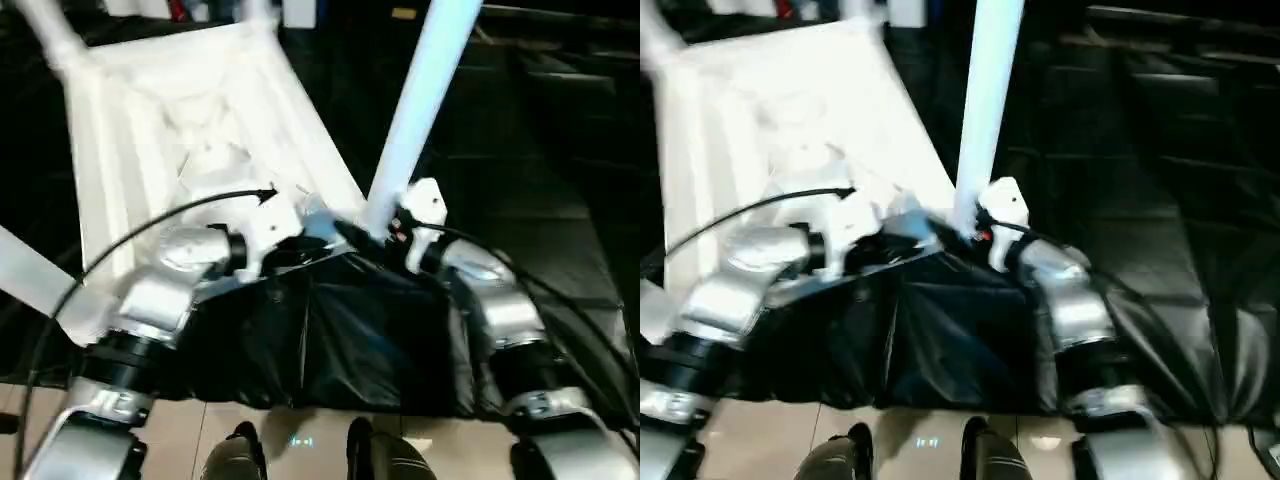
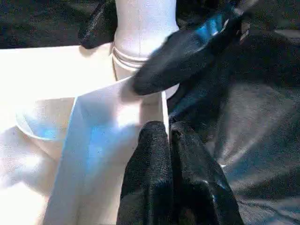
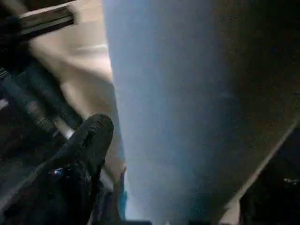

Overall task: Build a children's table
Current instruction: Rotate leg to tighten

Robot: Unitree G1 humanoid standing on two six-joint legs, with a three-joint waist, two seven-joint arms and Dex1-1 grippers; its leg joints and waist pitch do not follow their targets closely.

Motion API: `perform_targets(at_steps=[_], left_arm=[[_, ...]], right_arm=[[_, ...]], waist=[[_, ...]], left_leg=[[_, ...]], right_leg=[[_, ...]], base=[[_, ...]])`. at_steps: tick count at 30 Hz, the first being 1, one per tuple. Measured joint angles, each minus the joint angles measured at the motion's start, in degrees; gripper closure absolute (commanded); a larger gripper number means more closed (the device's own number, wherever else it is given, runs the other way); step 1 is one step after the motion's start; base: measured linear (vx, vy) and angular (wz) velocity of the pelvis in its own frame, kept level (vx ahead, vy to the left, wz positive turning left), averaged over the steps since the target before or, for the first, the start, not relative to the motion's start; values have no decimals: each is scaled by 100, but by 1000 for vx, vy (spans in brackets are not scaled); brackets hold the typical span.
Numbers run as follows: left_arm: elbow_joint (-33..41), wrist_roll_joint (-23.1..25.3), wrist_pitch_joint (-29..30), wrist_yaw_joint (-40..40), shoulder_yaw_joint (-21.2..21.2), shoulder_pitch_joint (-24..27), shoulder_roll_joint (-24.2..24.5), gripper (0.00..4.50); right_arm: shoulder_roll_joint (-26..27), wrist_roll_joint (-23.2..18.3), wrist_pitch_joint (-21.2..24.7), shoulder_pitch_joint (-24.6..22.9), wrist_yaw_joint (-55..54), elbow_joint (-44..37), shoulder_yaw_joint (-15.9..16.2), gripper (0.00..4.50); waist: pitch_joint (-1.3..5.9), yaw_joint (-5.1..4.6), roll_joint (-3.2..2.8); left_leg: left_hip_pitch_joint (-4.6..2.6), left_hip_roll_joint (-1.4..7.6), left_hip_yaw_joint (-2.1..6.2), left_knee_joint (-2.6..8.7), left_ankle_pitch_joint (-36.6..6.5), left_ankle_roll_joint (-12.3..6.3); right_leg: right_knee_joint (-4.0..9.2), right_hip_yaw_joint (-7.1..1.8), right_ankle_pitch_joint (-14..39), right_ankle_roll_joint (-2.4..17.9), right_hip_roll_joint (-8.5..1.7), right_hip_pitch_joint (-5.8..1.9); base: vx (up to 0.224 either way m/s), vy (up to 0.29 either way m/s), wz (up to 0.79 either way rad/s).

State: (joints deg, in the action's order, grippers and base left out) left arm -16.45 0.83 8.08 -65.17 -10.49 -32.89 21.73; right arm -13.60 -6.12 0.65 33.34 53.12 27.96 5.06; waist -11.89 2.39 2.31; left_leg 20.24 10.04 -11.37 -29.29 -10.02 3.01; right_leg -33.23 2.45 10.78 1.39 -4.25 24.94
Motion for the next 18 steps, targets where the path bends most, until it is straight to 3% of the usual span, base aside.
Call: perform_targets(at_steps=[8,18], left_arm=[[-256,-196,-204,-705,-99,-99,261,450],[-418,-277,-337,-995,-126,-155,395,450]], right_arm=[[-555,-292,160,23,1518,-41,200,75],[-607,-340,280,129,1860,47,240,159]], waist=[[-14,8,-3],[-16,63,1]], left_leg=[[11,1,-4,-45,-3,-3],[12,7,-5,-46,-3,-4]], right_leg=[[0,-3,0,16,-10,-9],[-11,3,0,16,-8,-4]], base=[[0,0,0],[0,0,0]])
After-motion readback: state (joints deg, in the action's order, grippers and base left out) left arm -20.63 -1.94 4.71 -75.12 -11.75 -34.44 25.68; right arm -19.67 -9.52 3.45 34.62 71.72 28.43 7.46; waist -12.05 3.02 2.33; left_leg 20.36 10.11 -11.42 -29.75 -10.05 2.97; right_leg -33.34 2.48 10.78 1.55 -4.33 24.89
